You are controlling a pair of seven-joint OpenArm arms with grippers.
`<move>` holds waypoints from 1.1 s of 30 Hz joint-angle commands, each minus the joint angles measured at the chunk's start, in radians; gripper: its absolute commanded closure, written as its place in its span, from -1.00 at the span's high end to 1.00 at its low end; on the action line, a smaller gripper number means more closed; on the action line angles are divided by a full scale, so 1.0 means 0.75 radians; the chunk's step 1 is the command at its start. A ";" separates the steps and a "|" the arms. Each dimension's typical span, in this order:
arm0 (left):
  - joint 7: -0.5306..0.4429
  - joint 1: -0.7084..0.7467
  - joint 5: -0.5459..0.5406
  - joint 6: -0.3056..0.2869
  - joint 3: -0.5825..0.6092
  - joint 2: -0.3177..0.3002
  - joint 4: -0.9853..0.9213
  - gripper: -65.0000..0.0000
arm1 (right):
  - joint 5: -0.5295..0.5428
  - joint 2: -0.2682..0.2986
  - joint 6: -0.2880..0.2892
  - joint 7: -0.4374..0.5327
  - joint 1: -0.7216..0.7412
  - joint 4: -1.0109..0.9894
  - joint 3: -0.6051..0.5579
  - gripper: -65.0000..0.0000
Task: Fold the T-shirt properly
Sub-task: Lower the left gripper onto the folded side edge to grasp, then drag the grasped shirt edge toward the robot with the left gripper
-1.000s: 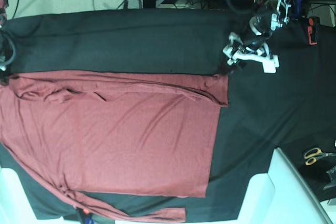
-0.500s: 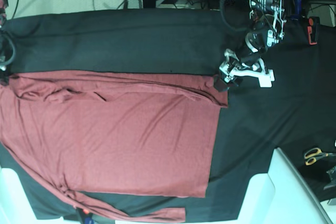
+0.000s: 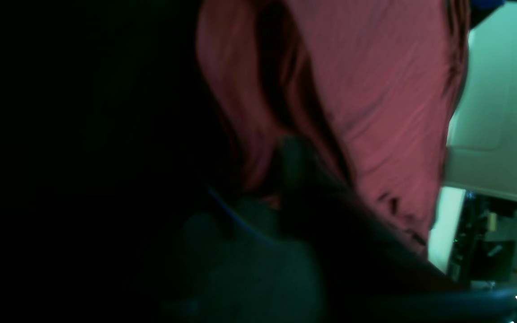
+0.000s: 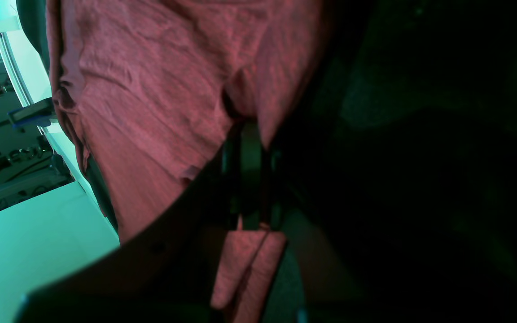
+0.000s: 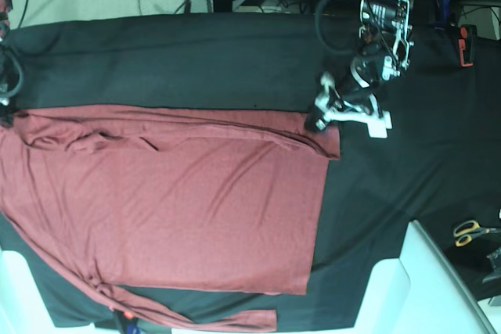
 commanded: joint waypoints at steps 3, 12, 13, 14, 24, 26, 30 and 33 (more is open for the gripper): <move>-0.004 -0.007 -0.014 -0.009 -0.010 -0.015 0.021 -1.00 | 0.013 0.040 0.017 0.004 0.013 0.016 -0.001 -1.00; 0.002 0.040 -0.016 -0.009 0.005 -0.079 0.139 -1.00 | 0.013 0.040 0.017 0.004 -0.008 0.027 -0.003 -1.00; 0.004 0.046 -0.016 -0.009 0.005 -0.087 0.168 -1.00 | 0.013 0.040 0.017 0.004 -0.014 0.029 -0.003 -1.00; 0.012 0.058 -0.016 -0.007 0.005 -0.099 0.195 -1.00 | 0.013 0.040 0.017 0.004 -0.020 0.047 -0.003 -1.00; 0.170 0.071 -0.010 -0.007 0.005 -0.126 0.256 -1.00 | 0.019 0.009 0.019 -0.119 -0.059 0.262 0.001 -1.00; 0.172 0.079 -0.012 -0.007 0.005 -0.124 0.260 -1.00 | 0.017 0.001 0.019 -0.149 -0.065 0.317 0.007 -1.00; 0.172 0.134 -0.012 -0.007 0.005 -0.126 0.289 -1.00 | 0.021 -0.001 0.019 -0.203 -0.094 0.376 0.009 -1.00; 0.172 0.189 -0.012 -0.007 -0.004 -0.128 0.360 -1.00 | 0.021 -0.003 0.019 -0.209 -0.120 0.378 0.009 -1.00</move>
